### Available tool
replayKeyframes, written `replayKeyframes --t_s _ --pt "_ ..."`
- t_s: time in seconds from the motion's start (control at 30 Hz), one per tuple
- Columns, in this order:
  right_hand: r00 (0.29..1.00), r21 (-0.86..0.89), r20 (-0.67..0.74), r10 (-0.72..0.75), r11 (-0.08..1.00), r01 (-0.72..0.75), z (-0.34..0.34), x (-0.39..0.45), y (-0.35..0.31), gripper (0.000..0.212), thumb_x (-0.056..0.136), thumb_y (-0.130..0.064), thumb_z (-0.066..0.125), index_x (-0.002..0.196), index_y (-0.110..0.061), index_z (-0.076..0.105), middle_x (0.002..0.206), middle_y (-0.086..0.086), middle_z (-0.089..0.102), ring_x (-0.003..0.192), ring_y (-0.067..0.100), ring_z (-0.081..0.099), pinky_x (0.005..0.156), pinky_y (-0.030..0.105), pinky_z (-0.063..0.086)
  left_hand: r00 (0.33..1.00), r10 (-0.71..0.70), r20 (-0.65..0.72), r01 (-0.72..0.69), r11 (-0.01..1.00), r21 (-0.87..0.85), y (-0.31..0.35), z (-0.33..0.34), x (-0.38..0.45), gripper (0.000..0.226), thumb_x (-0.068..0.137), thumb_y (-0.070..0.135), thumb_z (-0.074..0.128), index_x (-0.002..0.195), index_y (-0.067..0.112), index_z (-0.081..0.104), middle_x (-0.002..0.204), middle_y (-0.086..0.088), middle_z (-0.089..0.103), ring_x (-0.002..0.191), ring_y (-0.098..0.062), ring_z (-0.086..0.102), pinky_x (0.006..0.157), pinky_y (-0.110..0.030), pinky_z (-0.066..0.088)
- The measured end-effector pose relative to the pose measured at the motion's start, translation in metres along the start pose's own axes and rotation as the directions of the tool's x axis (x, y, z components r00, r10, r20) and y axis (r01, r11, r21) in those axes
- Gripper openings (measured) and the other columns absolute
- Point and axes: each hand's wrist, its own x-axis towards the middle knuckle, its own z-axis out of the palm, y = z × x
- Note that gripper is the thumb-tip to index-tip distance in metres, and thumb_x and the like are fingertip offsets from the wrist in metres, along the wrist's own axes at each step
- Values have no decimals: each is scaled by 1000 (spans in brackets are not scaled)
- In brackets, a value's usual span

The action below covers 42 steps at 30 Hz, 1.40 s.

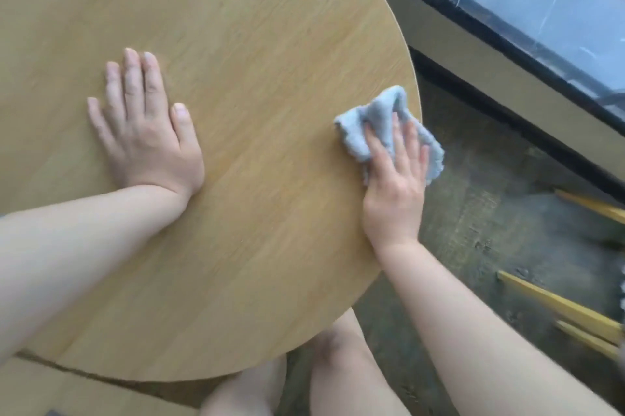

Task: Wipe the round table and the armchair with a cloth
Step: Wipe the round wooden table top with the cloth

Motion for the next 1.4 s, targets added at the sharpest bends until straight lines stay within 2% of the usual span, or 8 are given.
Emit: replayKeyframes --t_s 0.13,0.27,0.4,0.53,0.67,0.93,1.17,1.4 --pt "860 217 -186 475 874 -436 -38 56 22 40 103 -20 35 139 -28 50 152 5 36 144 21 26 118 36 23 1000 9 1 -9 1000 1 -1 0 0 62 97 34 23 156 19 15 164 1 10 151 -21 7 120 -51 3" --pt "968 168 -186 -170 965 202 2 60 -57 48 89 2 53 134 -15 56 148 13 42 140 32 30 114 45 29 997 79 5 -79 996 -33 -2 -5 -3 64 96 32 27 157 18 13 164 -3 6 151 -26 3 119 -53 0" --pt "816 16 112 -568 822 570 41 -15 -57 41 91 -3 54 129 -15 61 144 12 47 138 35 37 116 48 20 954 294 59 -293 956 -23 -8 -15 -42 65 95 29 34 156 15 17 164 -5 9 151 -28 3 119 -47 -6" --pt "989 -67 21 -144 987 145 3 -18 2 45 96 -11 41 140 -20 50 152 10 37 144 31 25 118 45 16 931 320 178 -320 947 -28 -28 -10 -107 59 100 34 24 156 20 17 164 3 8 151 -19 0 117 -35 -15" --pt "927 153 -117 357 928 -339 -34 37 0 47 95 -31 30 137 -31 50 143 7 47 137 25 37 112 42 31 947 256 195 -261 965 -1 -40 -6 -118 57 101 40 18 156 26 11 163 8 4 151 -17 0 119 -40 -8" --pt "841 -12 152 -519 850 527 41 -90 -57 44 87 -5 55 128 -16 60 145 10 46 139 37 33 116 48 13 949 271 161 -276 961 4 -40 -1 -118 59 98 37 22 156 26 18 163 5 12 150 -21 8 118 -47 2" --pt "953 59 -134 272 962 -266 -38 -23 17 49 97 -17 31 143 -26 45 153 4 36 146 28 18 117 48 19 953 267 142 -268 963 -12 -37 -1 -118 58 100 39 21 156 27 14 164 7 8 151 -18 3 119 -46 -1" --pt "887 60 12 -461 886 459 37 -116 -87 44 81 4 64 124 -7 64 140 18 51 133 43 40 113 52 23 956 271 111 -271 963 -14 -38 -1 -120 61 96 37 20 155 27 19 163 6 13 151 -19 6 120 -48 2"
